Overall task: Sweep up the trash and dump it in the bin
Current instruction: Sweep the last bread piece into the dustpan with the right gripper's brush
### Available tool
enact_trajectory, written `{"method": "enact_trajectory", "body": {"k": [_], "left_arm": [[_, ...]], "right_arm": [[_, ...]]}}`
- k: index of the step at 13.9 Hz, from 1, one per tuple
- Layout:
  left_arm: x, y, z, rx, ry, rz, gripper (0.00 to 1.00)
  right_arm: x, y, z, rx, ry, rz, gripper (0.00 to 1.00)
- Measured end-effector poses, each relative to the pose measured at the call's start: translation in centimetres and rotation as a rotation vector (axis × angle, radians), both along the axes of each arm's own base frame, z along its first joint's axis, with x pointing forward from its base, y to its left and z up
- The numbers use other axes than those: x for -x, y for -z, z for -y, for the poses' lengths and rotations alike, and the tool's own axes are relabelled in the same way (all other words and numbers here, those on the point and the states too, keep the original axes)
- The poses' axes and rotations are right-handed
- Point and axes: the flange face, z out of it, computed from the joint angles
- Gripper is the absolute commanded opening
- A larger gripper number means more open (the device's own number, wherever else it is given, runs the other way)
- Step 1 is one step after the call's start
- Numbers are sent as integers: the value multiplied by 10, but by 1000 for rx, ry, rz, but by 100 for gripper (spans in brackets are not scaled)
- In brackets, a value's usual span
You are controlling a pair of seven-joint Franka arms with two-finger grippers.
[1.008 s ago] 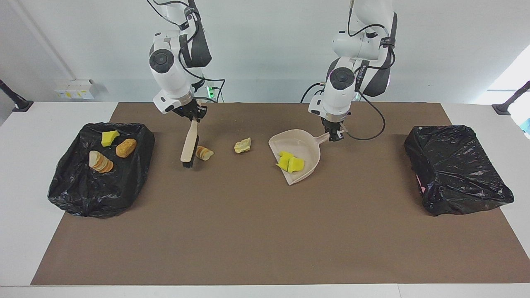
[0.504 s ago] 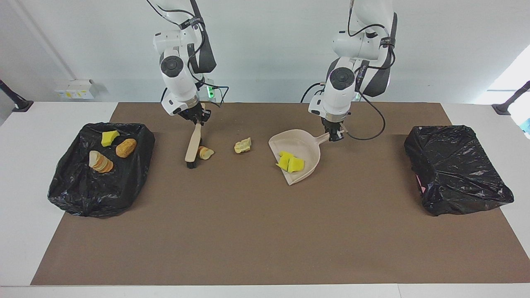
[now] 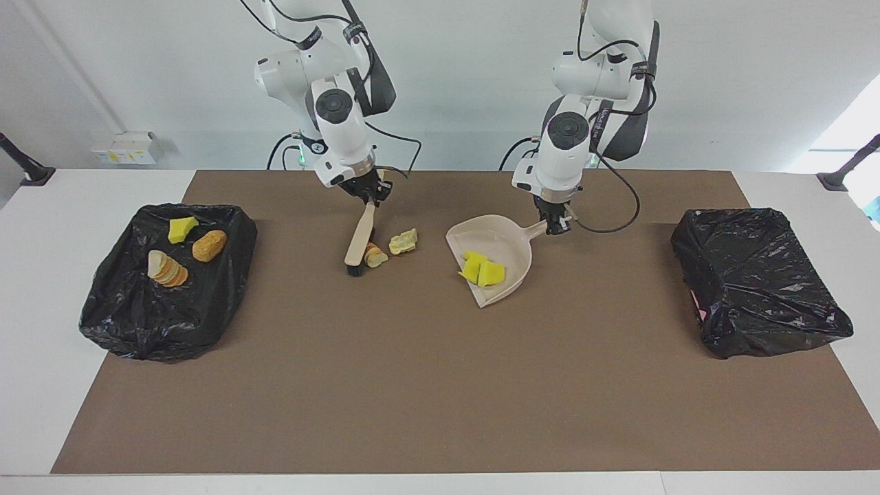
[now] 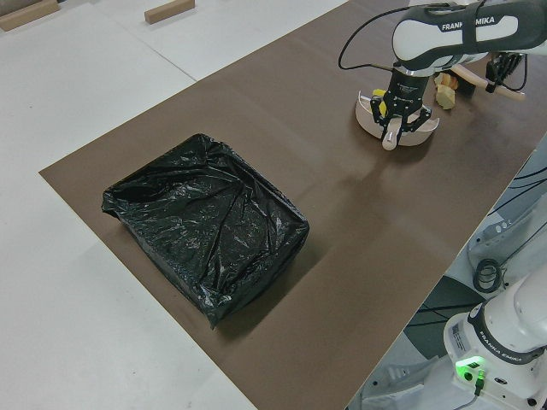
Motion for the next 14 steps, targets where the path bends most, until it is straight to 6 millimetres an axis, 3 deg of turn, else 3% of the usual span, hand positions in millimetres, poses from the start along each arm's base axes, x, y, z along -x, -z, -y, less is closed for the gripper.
{"method": "enact_trajectory", "body": {"k": [3, 8, 10, 14], "left_arm": [[-2, 5, -7, 24, -4, -6, 0], [-1, 12, -10, 31, -7, -16, 0], [-1, 12, -10, 31, -7, -16, 0], [-1, 12, -10, 31, -8, -16, 0]], "right_arm": [[-14, -2, -41, -41, 91, -1, 0], [-56, -7, -124, -83, 188, 18, 0], [-66, -11, -146, -101, 162, 28, 0], [-63, -23, -172, -250, 52, -17, 0]]}}
